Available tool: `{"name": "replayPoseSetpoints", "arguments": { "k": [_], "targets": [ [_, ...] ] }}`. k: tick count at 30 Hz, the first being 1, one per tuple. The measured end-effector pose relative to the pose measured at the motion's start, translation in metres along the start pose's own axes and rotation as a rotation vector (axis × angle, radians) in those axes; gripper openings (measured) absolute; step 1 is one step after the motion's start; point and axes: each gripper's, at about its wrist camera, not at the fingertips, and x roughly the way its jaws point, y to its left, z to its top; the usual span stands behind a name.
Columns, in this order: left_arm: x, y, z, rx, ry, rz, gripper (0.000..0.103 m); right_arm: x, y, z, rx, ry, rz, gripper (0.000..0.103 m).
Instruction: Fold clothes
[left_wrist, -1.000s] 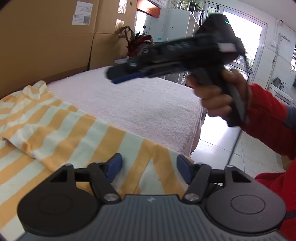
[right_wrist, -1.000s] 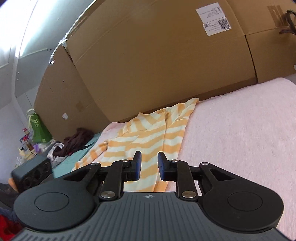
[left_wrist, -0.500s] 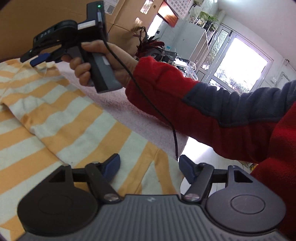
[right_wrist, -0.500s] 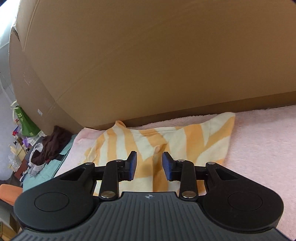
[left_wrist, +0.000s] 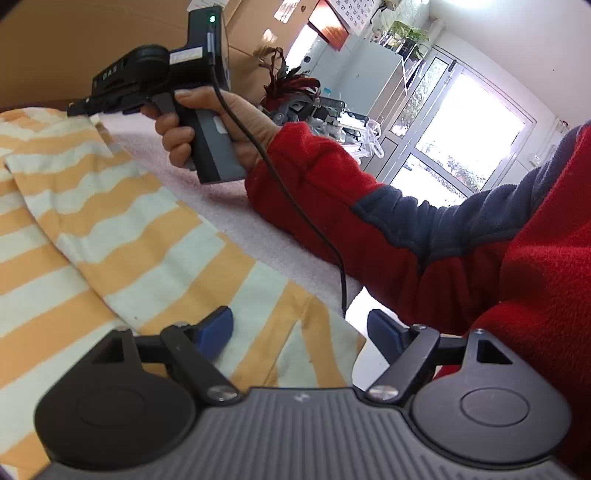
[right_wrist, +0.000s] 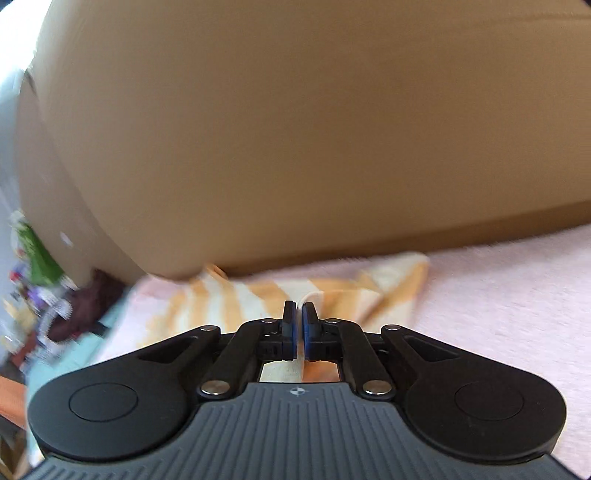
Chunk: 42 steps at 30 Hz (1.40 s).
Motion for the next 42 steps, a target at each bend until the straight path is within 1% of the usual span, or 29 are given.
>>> {"name": "replayPoseSetpoints", "arguments": {
  "k": [1, 3, 5, 7, 8, 9, 10, 13, 14, 17, 20, 22, 23, 24, 25, 26, 27, 28, 29, 30, 31, 32, 33, 35, 36, 37, 40, 41, 42],
  "targets": [
    [0.001, -0.002, 0.001, 0.005, 0.004, 0.008, 0.081, 0.001, -0.005, -0.002, 0.016, 0.012, 0.011, 0.005],
    [0.002, -0.004, 0.003, 0.013, 0.012, 0.025, 0.081, -0.007, -0.013, 0.001, 0.068, -0.019, 0.134, 0.005],
    [0.0, -0.004, 0.002, 0.009, 0.015, 0.035, 0.081, -0.02, -0.013, 0.005, 0.1, -0.079, 0.268, 0.005],
    [-0.004, -0.001, 0.004, -0.008, 0.006, 0.059, 0.081, -0.031, -0.014, 0.007, 0.111, -0.127, 0.347, 0.005],
    [-0.008, 0.002, 0.007, -0.012, -0.005, 0.087, 0.081, -0.033, -0.014, 0.008, 0.118, -0.136, 0.372, 0.005],
    [-0.015, 0.008, 0.01, -0.024, -0.022, 0.131, 0.081, -0.033, -0.015, 0.008, 0.118, -0.128, 0.373, 0.005],
    [-0.024, 0.016, 0.014, -0.047, -0.042, 0.175, 0.081, -0.032, -0.014, 0.009, 0.109, -0.112, 0.346, 0.005],
    [-0.051, 0.043, 0.027, -0.142, -0.108, 0.293, 0.084, -0.021, -0.013, 0.01, 0.075, -0.042, 0.228, 0.005],
    [-0.058, 0.053, 0.033, -0.176, -0.128, 0.324, 0.087, -0.018, -0.014, 0.011, 0.073, -0.023, 0.199, 0.005],
    [-0.072, 0.083, 0.047, -0.262, -0.17, 0.387, 0.088, -0.018, -0.019, 0.013, 0.06, 0.0, 0.143, 0.005],
    [-0.068, 0.109, 0.057, -0.305, -0.165, 0.377, 0.088, -0.014, -0.023, 0.014, 0.046, 0.034, 0.057, 0.01],
    [-0.06, 0.12, 0.06, -0.308, -0.139, 0.387, 0.088, -0.009, -0.027, 0.011, 0.06, 0.047, 0.042, 0.012],
    [-0.055, 0.125, 0.062, -0.314, -0.129, 0.383, 0.088, -0.008, -0.031, 0.01, 0.084, 0.048, 0.063, 0.018],
    [-0.05, 0.127, 0.063, -0.32, -0.128, 0.37, 0.087, -0.009, -0.037, 0.01, 0.127, 0.045, 0.086, 0.02],
    [-0.047, 0.129, 0.063, -0.324, -0.135, 0.358, 0.087, -0.01, -0.043, 0.01, 0.175, 0.041, 0.109, 0.027],
    [-0.043, 0.131, 0.063, -0.328, -0.141, 0.346, 0.087, -0.011, -0.049, 0.01, 0.223, 0.036, 0.131, 0.038],
    [-0.041, 0.132, 0.063, -0.328, -0.151, 0.34, 0.087, -0.01, -0.055, 0.008, 0.276, 0.034, 0.153, 0.042],
    [-0.041, 0.132, 0.061, -0.324, -0.164, 0.338, 0.087, -0.006, -0.06, 0.007, 0.324, 0.042, 0.175, 0.043],
    [-0.04, 0.131, 0.06, -0.32, -0.176, 0.334, 0.083, -0.002, -0.064, 0.007, 0.37, 0.052, 0.197, 0.043],
    [-0.039, 0.13, 0.059, -0.317, -0.188, 0.326, 0.072, 0.001, -0.068, 0.005, 0.41, 0.052, 0.222, 0.042],
    [-0.038, 0.129, 0.057, -0.313, -0.199, 0.319, 0.066, 0.002, -0.07, 0.005, 0.435, 0.043, 0.252, 0.042],
    [-0.037, 0.127, 0.056, -0.305, -0.209, 0.301, 0.054, 0.002, -0.071, 0.004, 0.455, 0.032, 0.285, 0.042],
    [-0.036, 0.125, 0.054, -0.291, -0.218, 0.274, 0.05, 0.003, -0.072, 0.004, 0.474, 0.021, 0.317, 0.042],
    [-0.034, 0.119, 0.051, -0.266, -0.232, 0.229, 0.05, 0.007, -0.068, 0.003, 0.457, 0.037, 0.317, 0.044],
    [-0.032, 0.117, 0.05, -0.256, -0.233, 0.221, 0.05, 0.01, -0.065, 0.002, 0.445, 0.048, 0.312, 0.046],
    [-0.03, 0.115, 0.05, -0.246, -0.234, 0.212, 0.05, 0.012, -0.062, 0.002, 0.432, 0.059, 0.306, 0.051],
    [-0.026, 0.108, 0.049, -0.215, -0.237, 0.186, 0.05, 0.015, -0.047, 0.001, 0.345, 0.074, 0.285, 0.056],
    [-0.024, 0.105, 0.049, -0.204, -0.237, 0.178, 0.05, 0.014, -0.046, 0.001, 0.347, 0.071, 0.317, 0.056],
    [-0.024, 0.104, 0.048, -0.201, -0.24, 0.177, 0.05, 0.012, -0.046, 0.001, 0.362, 0.057, 0.374, 0.056]
  ]
}}
